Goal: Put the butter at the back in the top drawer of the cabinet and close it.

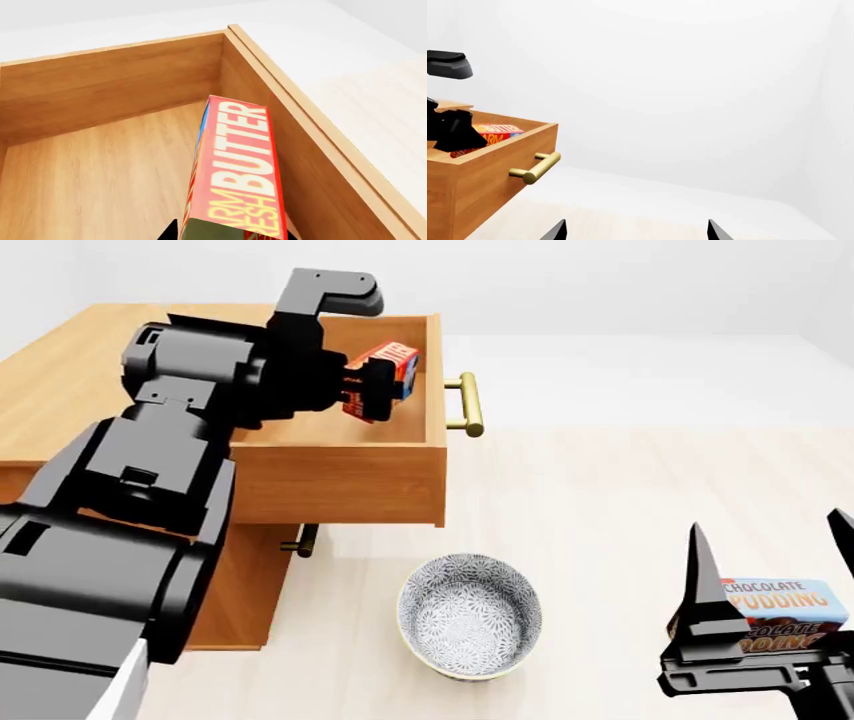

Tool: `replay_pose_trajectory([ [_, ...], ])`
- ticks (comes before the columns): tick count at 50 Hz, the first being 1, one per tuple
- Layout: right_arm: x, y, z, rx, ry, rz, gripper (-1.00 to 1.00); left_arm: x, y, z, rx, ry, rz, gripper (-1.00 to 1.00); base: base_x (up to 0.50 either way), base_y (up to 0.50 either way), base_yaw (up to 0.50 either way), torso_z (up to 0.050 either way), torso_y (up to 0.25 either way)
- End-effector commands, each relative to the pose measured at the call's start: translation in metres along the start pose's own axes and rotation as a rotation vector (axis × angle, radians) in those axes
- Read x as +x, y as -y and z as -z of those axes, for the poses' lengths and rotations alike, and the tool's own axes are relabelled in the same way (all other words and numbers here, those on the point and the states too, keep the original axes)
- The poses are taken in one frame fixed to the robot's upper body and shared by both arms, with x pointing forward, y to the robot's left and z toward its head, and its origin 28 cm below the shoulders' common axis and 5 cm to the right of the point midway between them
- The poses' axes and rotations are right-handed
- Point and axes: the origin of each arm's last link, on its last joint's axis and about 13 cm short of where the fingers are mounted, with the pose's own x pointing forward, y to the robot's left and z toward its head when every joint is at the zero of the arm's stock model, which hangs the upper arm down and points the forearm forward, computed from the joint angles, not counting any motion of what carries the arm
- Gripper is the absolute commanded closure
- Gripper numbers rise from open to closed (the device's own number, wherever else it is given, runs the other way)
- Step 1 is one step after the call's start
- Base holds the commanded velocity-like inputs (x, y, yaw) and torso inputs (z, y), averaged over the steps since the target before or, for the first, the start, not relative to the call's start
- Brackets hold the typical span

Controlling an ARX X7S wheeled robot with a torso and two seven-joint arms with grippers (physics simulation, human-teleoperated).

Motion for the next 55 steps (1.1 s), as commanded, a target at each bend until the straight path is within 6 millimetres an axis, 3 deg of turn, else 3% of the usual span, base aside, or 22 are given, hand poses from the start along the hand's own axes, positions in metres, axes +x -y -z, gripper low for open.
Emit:
replay_pose_trajectory([
  [1, 0.000, 0.000, 0.000, 0.002, 0.001, 0.004, -1.00, 0.000, 0.003, -0.003, -0.035, 0.028, 0.024, 1.00, 0.00, 0.00, 0.00, 0.010, 0.000],
  [55, -0.001, 0.000, 0.000, 0.007, 0.007, 0.015, -1.00, 0.008, 0.006, 0.011, -0.038, -0.014, 0.039, 1.00, 0.00, 0.00, 0.00, 0.000, 0.001],
])
